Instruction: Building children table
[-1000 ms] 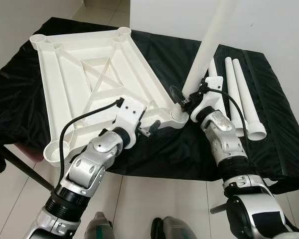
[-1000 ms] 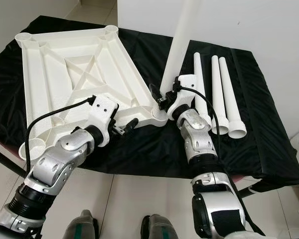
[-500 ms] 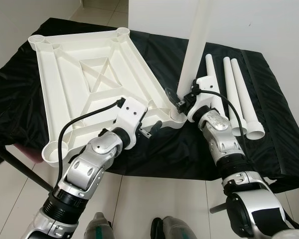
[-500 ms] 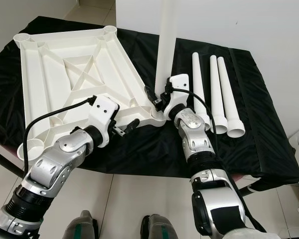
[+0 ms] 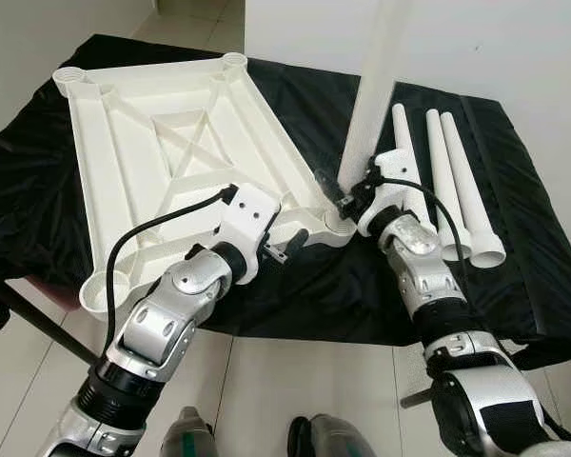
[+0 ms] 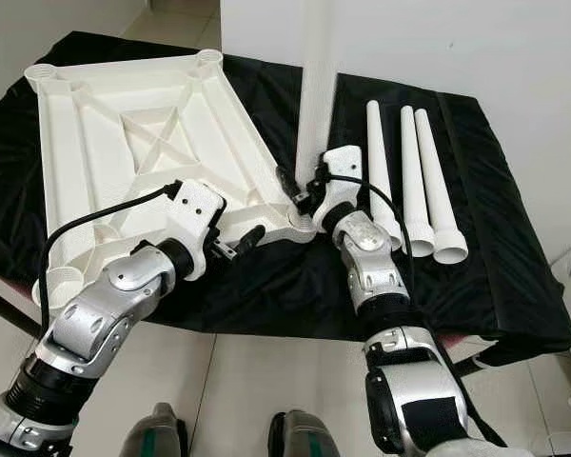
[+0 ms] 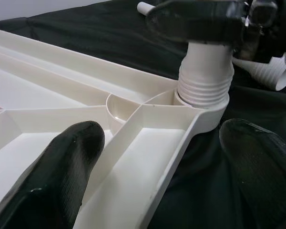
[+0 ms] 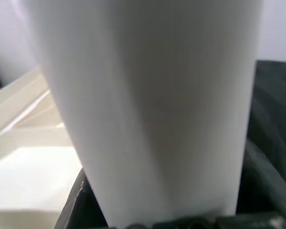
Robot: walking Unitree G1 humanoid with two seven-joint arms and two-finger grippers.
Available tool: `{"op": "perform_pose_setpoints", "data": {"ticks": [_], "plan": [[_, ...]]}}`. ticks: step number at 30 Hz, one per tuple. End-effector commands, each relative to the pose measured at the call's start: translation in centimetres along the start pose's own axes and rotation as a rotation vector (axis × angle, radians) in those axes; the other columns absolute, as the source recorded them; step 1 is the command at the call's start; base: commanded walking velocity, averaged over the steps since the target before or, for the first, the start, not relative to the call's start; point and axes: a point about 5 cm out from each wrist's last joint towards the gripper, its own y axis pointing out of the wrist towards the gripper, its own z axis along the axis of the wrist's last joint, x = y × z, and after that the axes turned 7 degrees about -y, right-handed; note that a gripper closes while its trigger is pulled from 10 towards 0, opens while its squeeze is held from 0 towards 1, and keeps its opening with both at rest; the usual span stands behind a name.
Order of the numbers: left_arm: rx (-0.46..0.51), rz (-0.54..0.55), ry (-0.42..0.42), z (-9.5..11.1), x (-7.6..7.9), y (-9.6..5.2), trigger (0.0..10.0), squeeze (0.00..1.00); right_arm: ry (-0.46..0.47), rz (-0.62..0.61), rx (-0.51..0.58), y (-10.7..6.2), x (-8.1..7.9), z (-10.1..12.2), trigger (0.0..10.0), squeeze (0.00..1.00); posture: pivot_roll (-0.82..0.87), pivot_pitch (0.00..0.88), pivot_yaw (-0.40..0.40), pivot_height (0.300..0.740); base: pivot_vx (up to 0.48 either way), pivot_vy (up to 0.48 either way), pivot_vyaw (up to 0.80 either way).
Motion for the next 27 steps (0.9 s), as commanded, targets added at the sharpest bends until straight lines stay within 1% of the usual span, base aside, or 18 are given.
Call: {"op": "perform_pose_setpoints", "data": {"ticks": [1,3,4,5,7,11,15,18,19,22,24,27], "plan": [[-0.024,-0.112,-0.004,-0.2,0.9,-0.1,10.0,0.0,0.051,-0.041,-0.115,-0.9,0.3,-2.4,10.0,0.0,0.04,0.052,-0.058,0.74,0.0,0.0,0.0],[-0.022,-0.117,-0.002,-0.1,1.0,0.0,10.0,0.0,0.124,-0.102,-0.132,-0.6,1.2,-2.2,10.0,0.0,0.04,0.052,-0.058,0.74,0.0,0.0,0.0],[-0.022,-0.117,-0.002,-0.1,1.0,0.0,10.0,0.0,0.124,-0.102,-0.132,-0.6,1.2,-2.2,10.0,0.0,0.04,0.052,-0.058,0.74,0.0,0.0,0.0],[-0.021,-0.118,-0.001,-0.1,1.0,0.0,10.0,0.0,0.165,-0.13,-0.138,-0.5,1.6,-2.2,10.0,0.0,0.04,0.05,-0.057,0.74,0.0,0.0,0.0],[-0.02,-0.119,0.0,0.0,1.0,0.0,10.0,0.0,0.151,-0.13,-0.139,-0.6,1.7,-2.2,10.0,0.0,0.04,0.049,-0.057,0.74,0.0,0.0,0.0],[-0.018,-0.119,0.0,0.0,1.0,0.0,10.0,0.0,0.163,-0.141,-0.141,-0.8,1.7,-2.5,10.0,0.0,0.04,0.047,-0.058,0.74,0.0,0.0,0.0],[-0.016,-0.121,-0.002,0.1,1.1,-0.1,10.0,0.0,0.151,-0.137,-0.144,-1.0,1.6,-2.7,10.0,0.0,0.04,0.047,-0.058,0.74,0.0,0.0,0.0],[-0.015,-0.122,-0.002,0.1,1.1,-0.1,10.0,0.0,0.126,-0.117,-0.142,-1.1,1.1,-2.8,10.0,0.0,0.04,0.047,-0.058,0.74,0.0,0.0,0.0],[-0.015,-0.121,-0.001,0.1,1.1,-0.1,10.0,0.0,0.084,-0.106,-0.146,-1.2,0.9,-2.9,10.0,0.0,0.04,0.047,-0.058,0.74,0.0,0.0,0.0],[-0.013,-0.121,-0.001,0.2,1.1,-0.1,10.0,0.0,0.077,-0.094,-0.149,-1.3,0.6,-3.0,10.0,0.0,0.04,0.047,-0.06,0.74,0.0,0.0,0.0],[-0.011,-0.12,-0.001,0.2,1.1,-0.1,10.0,0.0,0.054,-0.079,-0.137,-1.5,0.2,-3.1,10.0,0.0,0.04,0.047,-0.06,0.74,0.0,0.0,0.0],[-0.011,-0.119,-0.001,0.2,1.1,-0.1,10.0,0.0,0.058,-0.061,-0.14,-1.6,-0.2,-3.2,10.0,0.0,0.04,0.048,-0.059,0.74,0.0,0.0,0.0]]}}
